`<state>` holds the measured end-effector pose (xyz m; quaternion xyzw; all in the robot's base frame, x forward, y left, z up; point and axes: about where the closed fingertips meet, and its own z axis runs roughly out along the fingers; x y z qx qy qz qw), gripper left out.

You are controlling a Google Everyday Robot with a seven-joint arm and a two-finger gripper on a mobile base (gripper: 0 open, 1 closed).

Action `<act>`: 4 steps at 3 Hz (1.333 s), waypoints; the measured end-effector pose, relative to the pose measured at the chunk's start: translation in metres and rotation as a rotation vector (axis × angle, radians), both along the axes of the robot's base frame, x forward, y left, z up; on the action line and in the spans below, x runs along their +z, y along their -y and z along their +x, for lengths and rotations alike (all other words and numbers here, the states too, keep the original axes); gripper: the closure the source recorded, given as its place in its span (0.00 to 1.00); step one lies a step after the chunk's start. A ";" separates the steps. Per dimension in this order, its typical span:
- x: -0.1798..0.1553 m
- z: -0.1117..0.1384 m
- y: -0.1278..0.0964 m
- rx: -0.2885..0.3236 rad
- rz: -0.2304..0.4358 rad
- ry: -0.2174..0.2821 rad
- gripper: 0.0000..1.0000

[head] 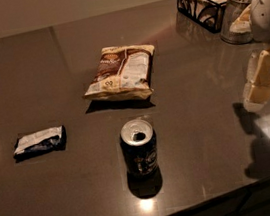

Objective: Move brown chip bag near pepsi can

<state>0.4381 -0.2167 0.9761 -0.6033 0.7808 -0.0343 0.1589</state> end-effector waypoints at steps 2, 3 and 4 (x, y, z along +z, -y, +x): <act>-0.001 0.012 -0.012 0.042 0.013 0.013 0.00; -0.004 0.041 -0.039 0.123 0.035 0.046 0.00; -0.011 0.071 -0.090 0.253 0.074 0.083 0.00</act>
Offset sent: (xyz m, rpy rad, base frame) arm 0.0261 0.0248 -0.0071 0.0286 -0.0072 0.0967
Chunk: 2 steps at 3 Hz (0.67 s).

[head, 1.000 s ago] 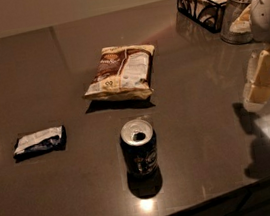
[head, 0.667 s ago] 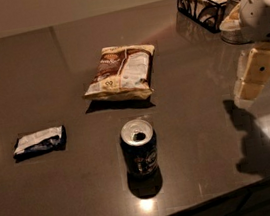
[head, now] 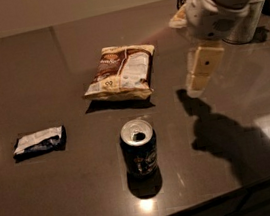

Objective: Move brown chip bag near pepsi can

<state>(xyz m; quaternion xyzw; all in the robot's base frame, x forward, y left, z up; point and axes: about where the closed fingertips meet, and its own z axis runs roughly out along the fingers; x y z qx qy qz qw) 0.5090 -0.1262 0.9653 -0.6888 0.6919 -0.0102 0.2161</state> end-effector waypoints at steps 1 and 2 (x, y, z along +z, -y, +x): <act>-0.004 0.013 -0.036 0.084 0.020 0.022 0.00; -0.017 0.024 -0.076 0.196 0.029 0.019 0.00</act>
Offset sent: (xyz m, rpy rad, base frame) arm 0.0370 0.1212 -0.0352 0.0410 -0.0111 0.3349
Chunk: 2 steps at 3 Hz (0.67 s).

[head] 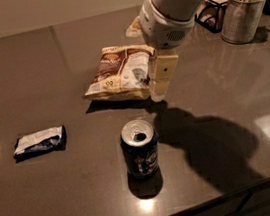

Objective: Move brown chip bag near pepsi can

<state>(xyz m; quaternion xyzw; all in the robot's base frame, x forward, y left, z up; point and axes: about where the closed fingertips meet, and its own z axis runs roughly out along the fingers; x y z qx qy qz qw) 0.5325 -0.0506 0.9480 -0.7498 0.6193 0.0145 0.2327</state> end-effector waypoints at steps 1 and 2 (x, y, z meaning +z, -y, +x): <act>-0.022 0.017 -0.022 0.063 -0.025 -0.024 0.00; -0.042 0.030 -0.031 0.095 -0.067 -0.058 0.00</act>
Offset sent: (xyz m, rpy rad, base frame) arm 0.0476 0.0383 -0.0681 -0.1297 0.1084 0.1313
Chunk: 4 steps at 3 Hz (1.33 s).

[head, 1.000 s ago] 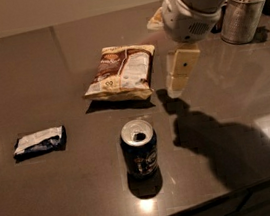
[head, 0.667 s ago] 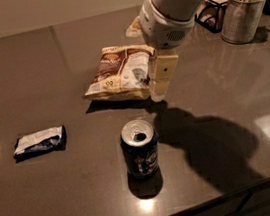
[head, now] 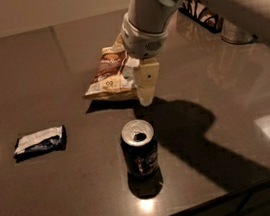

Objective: Move brown chip bag near pepsi can

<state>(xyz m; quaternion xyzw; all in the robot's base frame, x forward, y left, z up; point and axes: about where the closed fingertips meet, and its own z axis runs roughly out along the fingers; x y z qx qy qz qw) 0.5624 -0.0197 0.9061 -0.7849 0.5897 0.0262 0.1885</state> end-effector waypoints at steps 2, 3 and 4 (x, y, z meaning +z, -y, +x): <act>-0.028 0.005 -0.009 0.010 -0.028 -0.073 0.00; -0.036 0.002 -0.015 0.004 -0.045 -0.094 0.17; -0.036 0.001 -0.015 -0.005 -0.039 -0.101 0.39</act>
Offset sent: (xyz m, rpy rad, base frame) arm 0.0026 0.0147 -0.0442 -0.0431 0.1152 0.0137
